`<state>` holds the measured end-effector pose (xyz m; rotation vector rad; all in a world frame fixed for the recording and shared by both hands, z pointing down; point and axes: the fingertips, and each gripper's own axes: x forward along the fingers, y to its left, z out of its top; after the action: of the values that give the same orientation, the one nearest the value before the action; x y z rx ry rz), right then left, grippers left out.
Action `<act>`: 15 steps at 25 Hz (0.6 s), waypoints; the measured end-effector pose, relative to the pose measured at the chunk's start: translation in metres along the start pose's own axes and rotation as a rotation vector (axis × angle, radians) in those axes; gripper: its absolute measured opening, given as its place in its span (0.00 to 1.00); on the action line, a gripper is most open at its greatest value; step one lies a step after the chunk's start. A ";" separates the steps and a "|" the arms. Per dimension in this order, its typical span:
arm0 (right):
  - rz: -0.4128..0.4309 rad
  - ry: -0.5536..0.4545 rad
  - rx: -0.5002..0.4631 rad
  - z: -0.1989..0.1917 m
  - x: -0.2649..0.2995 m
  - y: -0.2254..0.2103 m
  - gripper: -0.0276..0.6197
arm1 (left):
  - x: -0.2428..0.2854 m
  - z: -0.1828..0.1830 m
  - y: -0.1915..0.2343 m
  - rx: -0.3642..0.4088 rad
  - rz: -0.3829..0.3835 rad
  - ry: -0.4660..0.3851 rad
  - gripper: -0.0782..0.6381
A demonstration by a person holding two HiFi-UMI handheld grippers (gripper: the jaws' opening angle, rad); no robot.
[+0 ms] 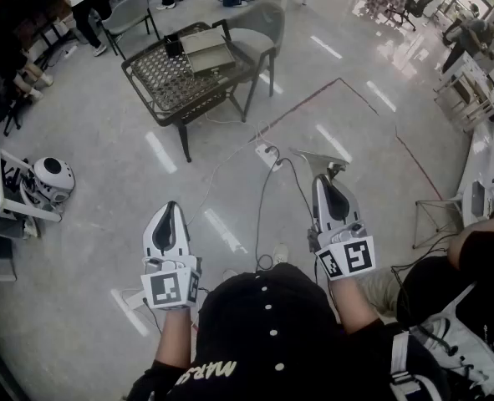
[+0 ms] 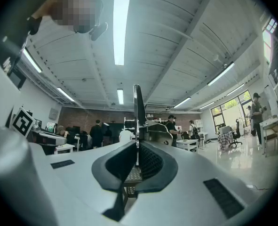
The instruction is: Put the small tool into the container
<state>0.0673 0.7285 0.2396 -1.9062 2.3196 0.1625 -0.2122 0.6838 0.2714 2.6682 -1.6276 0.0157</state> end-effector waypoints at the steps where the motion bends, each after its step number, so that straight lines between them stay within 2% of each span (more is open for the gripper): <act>1: 0.000 0.000 -0.002 -0.001 -0.001 0.003 0.07 | -0.002 -0.001 0.000 -0.001 -0.003 0.000 0.15; 15: 0.009 -0.005 -0.020 -0.001 0.000 0.046 0.07 | -0.021 -0.004 0.023 -0.008 -0.025 -0.005 0.15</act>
<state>0.0220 0.7377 0.2405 -1.9026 2.3325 0.1916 -0.2426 0.6922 0.2749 2.6842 -1.5923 0.0021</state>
